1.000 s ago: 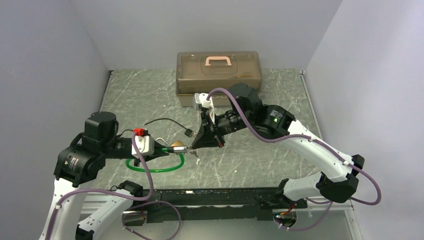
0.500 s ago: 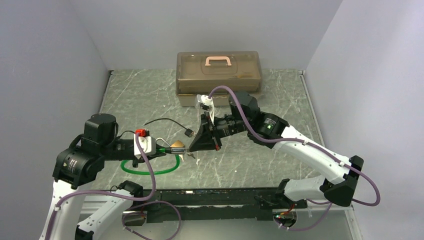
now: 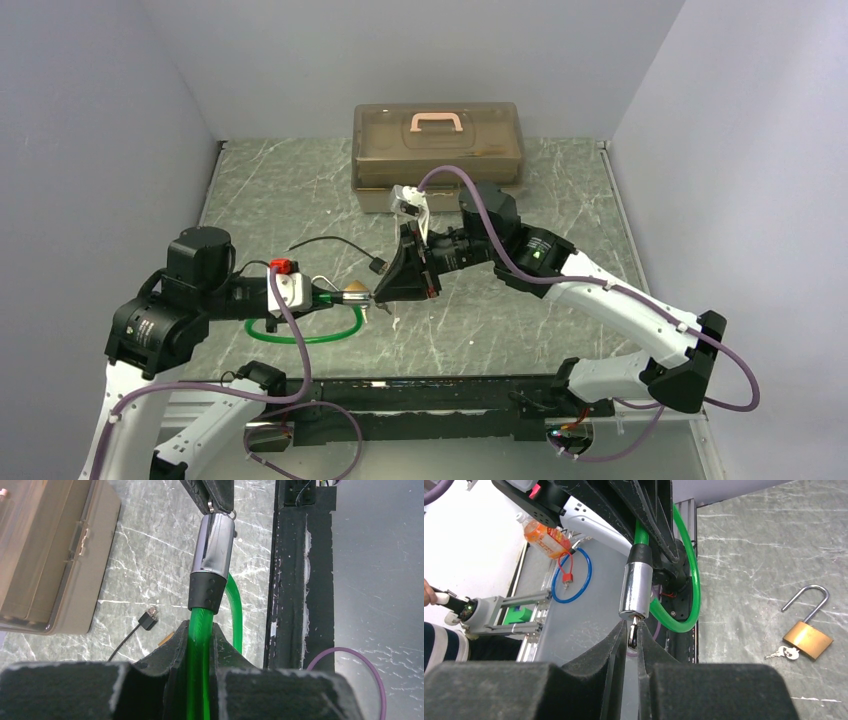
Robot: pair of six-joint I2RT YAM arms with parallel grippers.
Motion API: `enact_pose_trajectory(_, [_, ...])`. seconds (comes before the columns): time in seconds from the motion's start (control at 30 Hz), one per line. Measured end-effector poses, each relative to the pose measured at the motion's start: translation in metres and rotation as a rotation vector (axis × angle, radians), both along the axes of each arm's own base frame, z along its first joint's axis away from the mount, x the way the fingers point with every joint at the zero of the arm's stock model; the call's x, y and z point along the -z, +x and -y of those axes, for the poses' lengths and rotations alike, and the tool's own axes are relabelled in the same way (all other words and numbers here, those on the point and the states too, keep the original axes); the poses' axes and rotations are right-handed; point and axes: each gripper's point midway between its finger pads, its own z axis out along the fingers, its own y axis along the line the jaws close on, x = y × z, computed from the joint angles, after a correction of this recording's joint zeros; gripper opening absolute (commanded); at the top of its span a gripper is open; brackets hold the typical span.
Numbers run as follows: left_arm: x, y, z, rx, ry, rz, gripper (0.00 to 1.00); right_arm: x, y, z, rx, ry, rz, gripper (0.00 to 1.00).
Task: Unlock with the key
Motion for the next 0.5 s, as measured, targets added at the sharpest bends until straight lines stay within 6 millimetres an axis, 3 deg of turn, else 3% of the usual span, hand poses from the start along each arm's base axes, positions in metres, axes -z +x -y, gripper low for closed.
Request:
enact_pose_trajectory(0.07, [-0.001, 0.0009, 0.0003, 0.0, -0.002, 0.006, 0.0, 0.0, 0.0005, -0.0007, 0.0, 0.0, 0.002, 0.13])
enact_pose_trajectory(0.17, [-0.0016, 0.0012, 0.0007, 0.001, -0.004, 0.009, 0.0, -0.0014, 0.0005, -0.0001, -0.001, -0.002, 0.016, 0.0])
enact_pose_trajectory(0.5, [-0.0042, 0.0023, 0.0019, 0.005, -0.011, 0.022, 0.0, -0.0017, 0.0039, 0.0001, 0.02, -0.016, 0.026, 0.0])
